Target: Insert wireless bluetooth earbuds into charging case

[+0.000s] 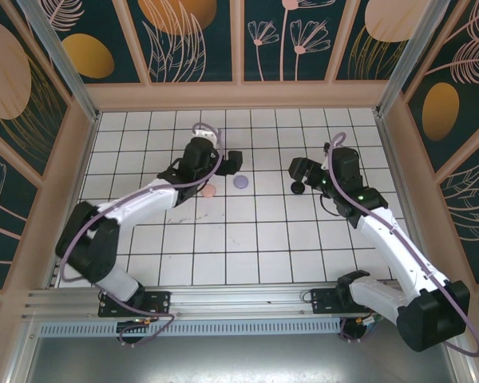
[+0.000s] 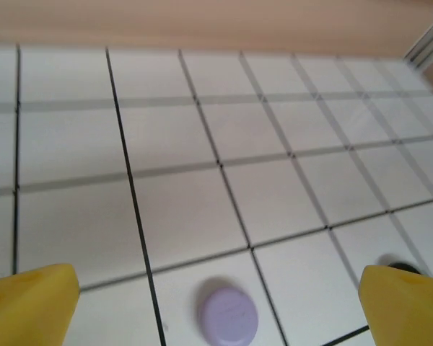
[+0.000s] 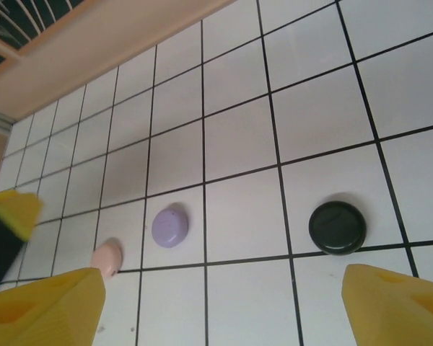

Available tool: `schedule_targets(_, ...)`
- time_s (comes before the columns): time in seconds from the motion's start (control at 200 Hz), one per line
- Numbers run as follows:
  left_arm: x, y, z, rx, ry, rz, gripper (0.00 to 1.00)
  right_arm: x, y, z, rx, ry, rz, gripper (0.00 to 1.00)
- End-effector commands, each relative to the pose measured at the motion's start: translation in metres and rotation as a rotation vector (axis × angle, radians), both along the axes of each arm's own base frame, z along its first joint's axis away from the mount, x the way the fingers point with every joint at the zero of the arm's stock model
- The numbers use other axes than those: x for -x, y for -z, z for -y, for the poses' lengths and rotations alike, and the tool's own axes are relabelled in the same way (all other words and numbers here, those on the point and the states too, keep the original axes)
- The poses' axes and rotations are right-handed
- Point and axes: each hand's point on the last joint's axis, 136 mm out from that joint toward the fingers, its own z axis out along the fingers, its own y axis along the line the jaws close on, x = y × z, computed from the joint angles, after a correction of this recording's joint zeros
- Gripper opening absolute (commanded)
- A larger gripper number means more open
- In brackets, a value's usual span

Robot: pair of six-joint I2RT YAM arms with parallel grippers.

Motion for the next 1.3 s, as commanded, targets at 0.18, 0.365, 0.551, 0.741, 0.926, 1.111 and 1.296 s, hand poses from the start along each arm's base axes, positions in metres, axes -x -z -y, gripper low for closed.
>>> schedule_targets(0.18, 0.040, -0.078, -0.063, -0.005, -0.117, 0.335, 0.99, -0.011, -0.038, 0.046, 0.146, 0.197, 0.155, 0.97)
schedule_targets(0.365, 0.079, -0.066, -0.111, -0.025, -0.215, 0.462, 0.99, -0.016, -0.030, 0.078, 0.231, 0.360, 0.231, 0.99)
schedule_targets(0.551, 0.116, -0.044, -0.169, -0.096, -0.379, 0.536, 0.99, -0.014, -0.001, 0.115, 0.340, 0.547, 0.286, 0.99)
schedule_targets(0.741, 0.138, -0.047, -0.231, -0.224, -0.583, 0.623, 0.99, -0.019, 0.038, 0.133, 0.428, 0.556, 0.240, 0.99)
schedule_targets(0.926, 0.125, -0.034, -0.265, -0.247, -0.679, 0.604, 0.99, -0.029, 0.054, 0.136, 0.458, 0.503, 0.271, 0.99)
schedule_targets(1.111, 0.100, -0.005, -0.267, -0.286, -0.648, 0.571, 0.99, -0.035, 0.069, 0.153, 0.440, 0.511, 0.273, 0.99)
schedule_targets(1.296, 0.089, 0.018, -0.260, -0.340, -0.586, 0.588, 0.99, -0.037, 0.072, 0.163, 0.445, 0.520, 0.325, 0.99)
